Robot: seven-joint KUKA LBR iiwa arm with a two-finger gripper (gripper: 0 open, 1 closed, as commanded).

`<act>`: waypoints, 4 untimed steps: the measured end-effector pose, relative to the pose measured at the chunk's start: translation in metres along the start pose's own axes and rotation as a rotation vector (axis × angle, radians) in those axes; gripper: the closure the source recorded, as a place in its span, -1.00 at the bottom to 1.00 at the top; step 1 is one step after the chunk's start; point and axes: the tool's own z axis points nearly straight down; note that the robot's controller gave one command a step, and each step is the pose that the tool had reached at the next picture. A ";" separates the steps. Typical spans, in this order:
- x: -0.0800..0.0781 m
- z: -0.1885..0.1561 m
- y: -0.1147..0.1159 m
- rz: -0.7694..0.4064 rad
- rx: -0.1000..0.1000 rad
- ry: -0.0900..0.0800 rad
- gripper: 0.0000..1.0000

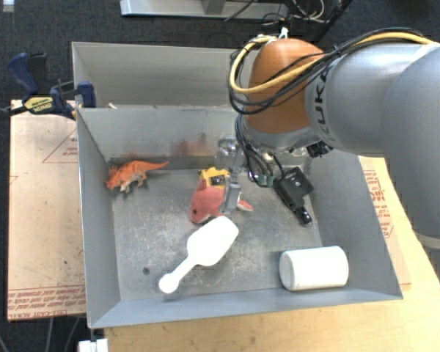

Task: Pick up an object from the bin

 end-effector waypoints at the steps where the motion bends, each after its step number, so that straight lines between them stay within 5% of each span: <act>1: -0.004 0.054 0.002 -0.180 -0.003 -0.004 -1.00; 2: -0.012 0.068 0.010 -0.155 -0.005 -0.023 1.00; 4: -0.011 0.065 0.009 -0.155 -0.005 -0.020 1.00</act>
Offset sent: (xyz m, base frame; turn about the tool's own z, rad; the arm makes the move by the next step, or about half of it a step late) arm 0.0067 0.0069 -0.0761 -0.1555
